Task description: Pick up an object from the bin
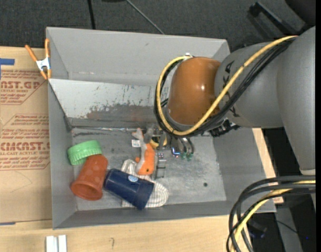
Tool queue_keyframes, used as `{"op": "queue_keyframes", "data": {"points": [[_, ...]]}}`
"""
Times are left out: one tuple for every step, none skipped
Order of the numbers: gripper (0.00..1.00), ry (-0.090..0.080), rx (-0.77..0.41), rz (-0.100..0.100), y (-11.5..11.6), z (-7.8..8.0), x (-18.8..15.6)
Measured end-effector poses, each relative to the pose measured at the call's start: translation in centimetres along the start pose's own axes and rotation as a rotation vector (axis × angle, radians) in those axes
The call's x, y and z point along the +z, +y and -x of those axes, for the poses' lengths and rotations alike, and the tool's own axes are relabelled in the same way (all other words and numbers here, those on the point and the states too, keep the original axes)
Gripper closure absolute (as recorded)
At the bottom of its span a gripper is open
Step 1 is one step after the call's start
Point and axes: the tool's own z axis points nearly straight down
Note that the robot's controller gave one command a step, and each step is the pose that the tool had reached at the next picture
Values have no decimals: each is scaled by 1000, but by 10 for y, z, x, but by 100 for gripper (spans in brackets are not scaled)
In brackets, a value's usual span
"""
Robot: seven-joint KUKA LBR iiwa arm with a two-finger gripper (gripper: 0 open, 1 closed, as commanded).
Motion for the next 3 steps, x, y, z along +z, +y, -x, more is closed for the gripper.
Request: {"op": "queue_keyframes", "data": {"points": [[0, -7, 1, 1, 0, 1, -5], [0, -14, -102, -1, -8, -1, 52], [0, -15, -135, 0, -9, -3, 76]]}}
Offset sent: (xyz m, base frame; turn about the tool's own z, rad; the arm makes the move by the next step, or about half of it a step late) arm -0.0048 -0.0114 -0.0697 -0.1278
